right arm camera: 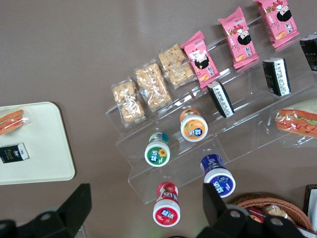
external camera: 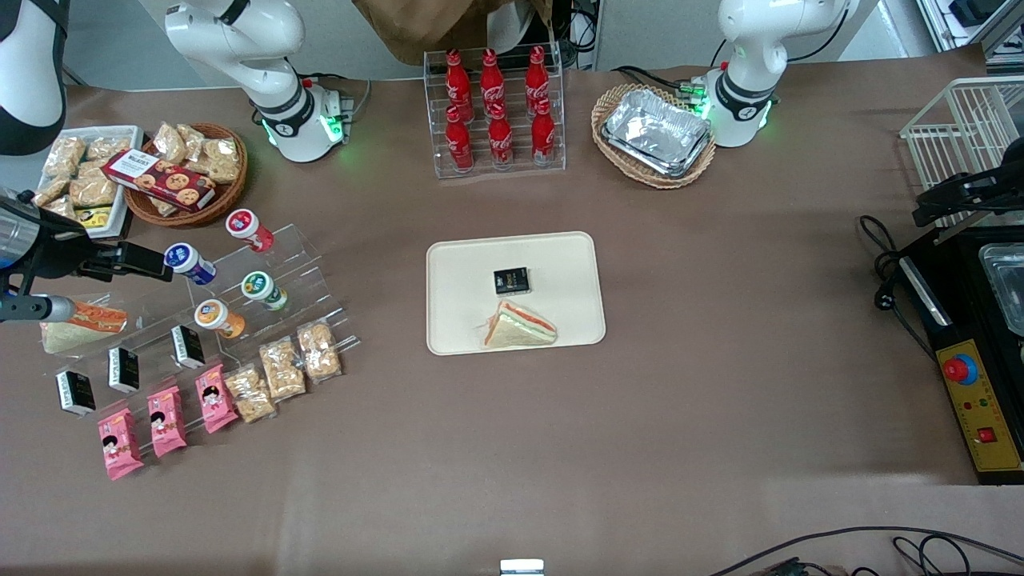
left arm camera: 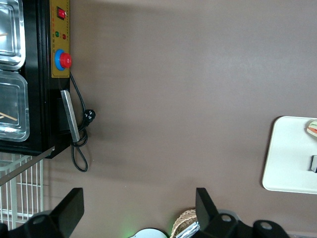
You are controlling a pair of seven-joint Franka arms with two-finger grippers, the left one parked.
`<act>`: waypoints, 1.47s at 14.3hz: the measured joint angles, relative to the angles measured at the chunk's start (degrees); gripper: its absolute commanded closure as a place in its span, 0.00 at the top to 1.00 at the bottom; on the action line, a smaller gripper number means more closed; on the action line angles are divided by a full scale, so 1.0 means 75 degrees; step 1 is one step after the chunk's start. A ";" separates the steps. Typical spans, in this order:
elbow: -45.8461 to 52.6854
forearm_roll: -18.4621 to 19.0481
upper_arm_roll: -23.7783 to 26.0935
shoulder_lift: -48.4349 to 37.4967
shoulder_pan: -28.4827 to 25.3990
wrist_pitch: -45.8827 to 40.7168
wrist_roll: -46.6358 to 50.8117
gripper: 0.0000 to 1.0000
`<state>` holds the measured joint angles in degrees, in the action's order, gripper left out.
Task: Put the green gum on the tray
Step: 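Move the right gripper toward the green gum bottle on the acrylic rack, then lower the right gripper around the green gum bottle and close it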
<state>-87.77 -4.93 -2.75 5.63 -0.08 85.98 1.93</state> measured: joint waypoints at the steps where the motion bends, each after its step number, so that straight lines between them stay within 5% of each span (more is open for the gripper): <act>1: 0.0001 0.0000 -0.0003 0.0000 0.0008 0.0000 0.0000 1.00; 12: -0.0230 0.0001 0.0063 -0.0120 -0.0050 -0.0053 0.0014 1.00; 21: -0.4547 0.0001 0.0129 -0.1995 -0.0274 0.3486 0.0127 1.00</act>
<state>-121.88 -4.93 -1.78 -9.33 -2.13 112.13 2.89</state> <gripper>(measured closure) 0.000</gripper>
